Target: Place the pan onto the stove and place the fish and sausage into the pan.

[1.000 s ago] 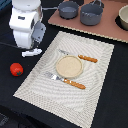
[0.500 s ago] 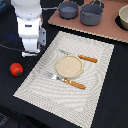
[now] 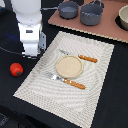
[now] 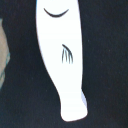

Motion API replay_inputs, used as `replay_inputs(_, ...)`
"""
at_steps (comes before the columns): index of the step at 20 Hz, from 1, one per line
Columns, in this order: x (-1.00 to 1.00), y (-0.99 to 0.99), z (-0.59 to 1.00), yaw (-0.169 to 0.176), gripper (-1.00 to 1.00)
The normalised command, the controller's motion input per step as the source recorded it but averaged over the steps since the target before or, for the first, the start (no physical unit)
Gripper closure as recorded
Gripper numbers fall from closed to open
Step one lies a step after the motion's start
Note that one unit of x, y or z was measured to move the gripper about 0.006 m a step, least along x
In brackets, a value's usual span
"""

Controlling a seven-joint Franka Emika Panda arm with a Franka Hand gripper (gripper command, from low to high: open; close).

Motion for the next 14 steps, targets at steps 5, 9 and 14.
replay_inputs(5, -0.34, 0.27, -0.37, 0.036, -1.00)
replay_inputs(9, -0.42, 0.18, -0.38, 0.032, -1.00)
replay_inputs(14, -0.62, 0.07, -0.15, 0.010, -1.00)
